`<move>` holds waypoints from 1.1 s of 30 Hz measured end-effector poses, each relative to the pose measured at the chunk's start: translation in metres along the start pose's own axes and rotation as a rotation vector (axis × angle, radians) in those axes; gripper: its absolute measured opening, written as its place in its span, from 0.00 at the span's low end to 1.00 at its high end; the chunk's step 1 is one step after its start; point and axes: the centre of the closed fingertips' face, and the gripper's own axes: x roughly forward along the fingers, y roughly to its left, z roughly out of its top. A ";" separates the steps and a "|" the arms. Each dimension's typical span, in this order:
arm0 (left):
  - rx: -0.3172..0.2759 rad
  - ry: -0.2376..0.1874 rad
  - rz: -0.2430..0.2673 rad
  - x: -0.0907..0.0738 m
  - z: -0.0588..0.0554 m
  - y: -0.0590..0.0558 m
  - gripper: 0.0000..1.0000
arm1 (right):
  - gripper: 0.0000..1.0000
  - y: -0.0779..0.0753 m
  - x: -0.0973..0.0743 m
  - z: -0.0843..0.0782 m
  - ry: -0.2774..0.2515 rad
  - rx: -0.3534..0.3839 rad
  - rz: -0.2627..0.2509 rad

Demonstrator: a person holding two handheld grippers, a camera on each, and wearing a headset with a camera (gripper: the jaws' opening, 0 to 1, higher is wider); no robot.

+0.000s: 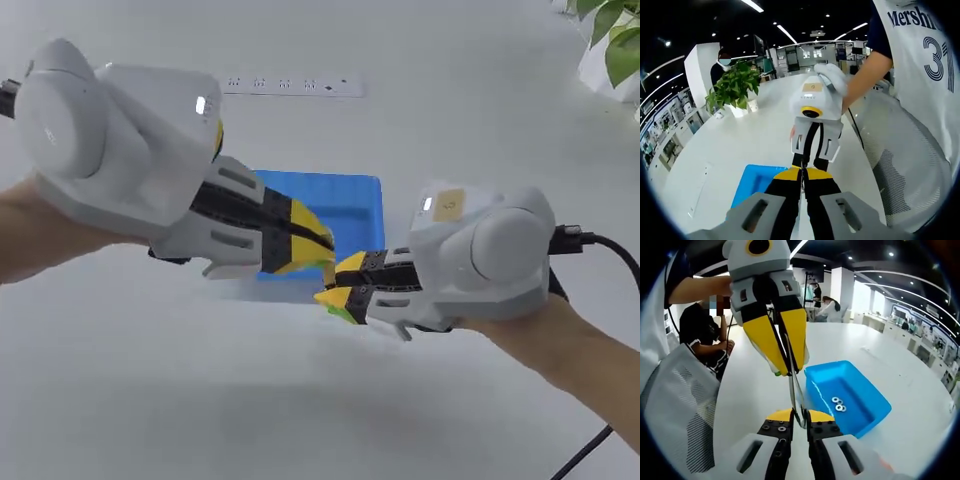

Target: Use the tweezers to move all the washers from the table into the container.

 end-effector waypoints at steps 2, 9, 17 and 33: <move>0.013 -0.008 0.017 -0.006 0.005 0.005 0.06 | 0.11 -0.005 -0.002 0.008 -0.007 -0.018 -0.011; 0.058 -0.016 0.055 -0.019 0.015 0.022 0.06 | 0.11 -0.021 -0.002 0.031 -0.022 -0.068 -0.036; 0.065 0.003 0.085 -0.020 0.006 0.048 0.06 | 0.11 -0.044 0.011 0.035 -0.013 -0.081 -0.067; 0.008 0.059 0.063 0.011 -0.033 0.078 0.06 | 0.11 -0.076 0.043 0.002 0.060 -0.009 -0.065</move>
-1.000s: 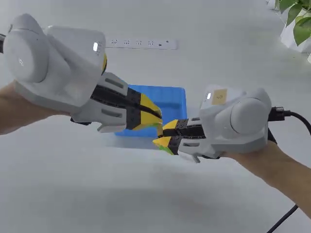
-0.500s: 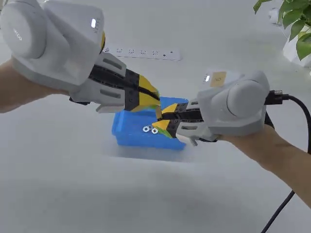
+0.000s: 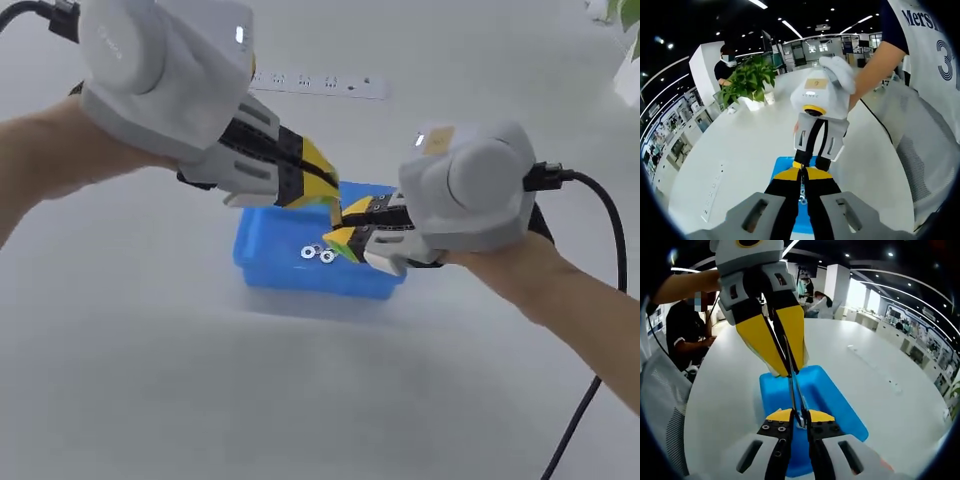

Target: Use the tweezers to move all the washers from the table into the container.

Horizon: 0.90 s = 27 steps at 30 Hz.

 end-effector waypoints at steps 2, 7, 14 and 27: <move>-0.006 0.001 -0.001 0.003 -0.002 0.001 0.06 | 0.11 -0.001 0.002 -0.003 0.003 0.010 0.002; -0.022 0.011 -0.014 0.012 -0.007 0.002 0.06 | 0.11 -0.002 0.006 -0.011 0.019 0.025 0.010; -0.034 0.020 -0.027 0.020 -0.011 0.000 0.06 | 0.11 -0.003 0.009 -0.019 0.036 0.044 0.012; -0.025 0.037 -0.044 0.021 -0.012 -0.005 0.06 | 0.13 -0.004 0.010 -0.023 0.041 0.080 0.000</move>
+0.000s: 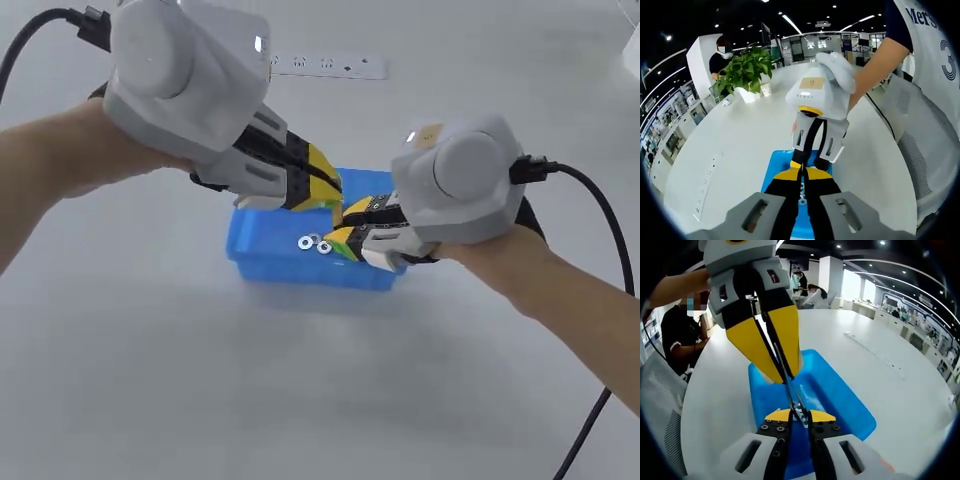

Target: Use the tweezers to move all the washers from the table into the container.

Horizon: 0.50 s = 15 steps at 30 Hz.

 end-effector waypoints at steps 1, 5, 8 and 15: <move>0.001 0.001 0.000 -0.001 0.000 0.000 0.06 | 0.13 0.000 0.000 0.001 -0.002 0.000 -0.003; 0.008 -0.004 0.007 -0.006 0.004 0.000 0.06 | 0.13 0.000 -0.003 0.007 -0.022 -0.015 -0.011; 0.015 -0.007 0.017 -0.012 0.008 0.000 0.06 | 0.13 0.001 -0.007 0.013 -0.032 -0.022 -0.012; 0.034 -0.032 0.049 -0.028 0.024 -0.001 0.06 | 0.12 0.004 -0.026 0.029 -0.064 -0.072 -0.046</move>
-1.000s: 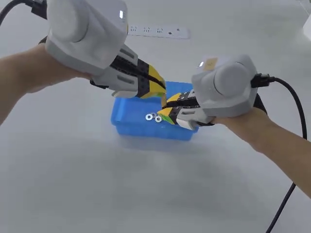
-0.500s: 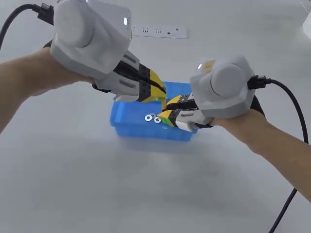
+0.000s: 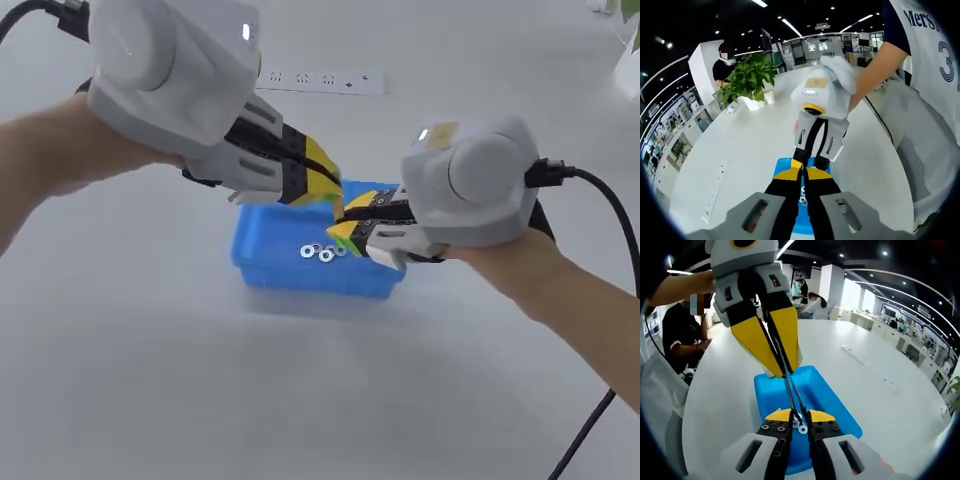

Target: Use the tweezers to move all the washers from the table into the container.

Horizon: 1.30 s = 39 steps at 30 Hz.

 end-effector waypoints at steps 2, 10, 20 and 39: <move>0.008 -0.002 0.011 -0.005 0.005 -0.001 0.06 | 0.12 0.001 -0.007 0.005 -0.009 -0.006 -0.011; 0.056 -0.016 0.027 -0.029 0.021 -0.025 0.06 | 0.11 0.020 -0.038 0.019 -0.025 -0.054 -0.034; 0.050 -0.055 0.024 -0.038 0.023 -0.064 0.06 | 0.09 0.053 -0.059 0.010 0.028 -0.124 -0.013; -0.107 0.042 -0.060 -0.014 -0.063 -0.121 0.06 | 0.07 0.112 -0.050 -0.045 0.214 -0.232 0.155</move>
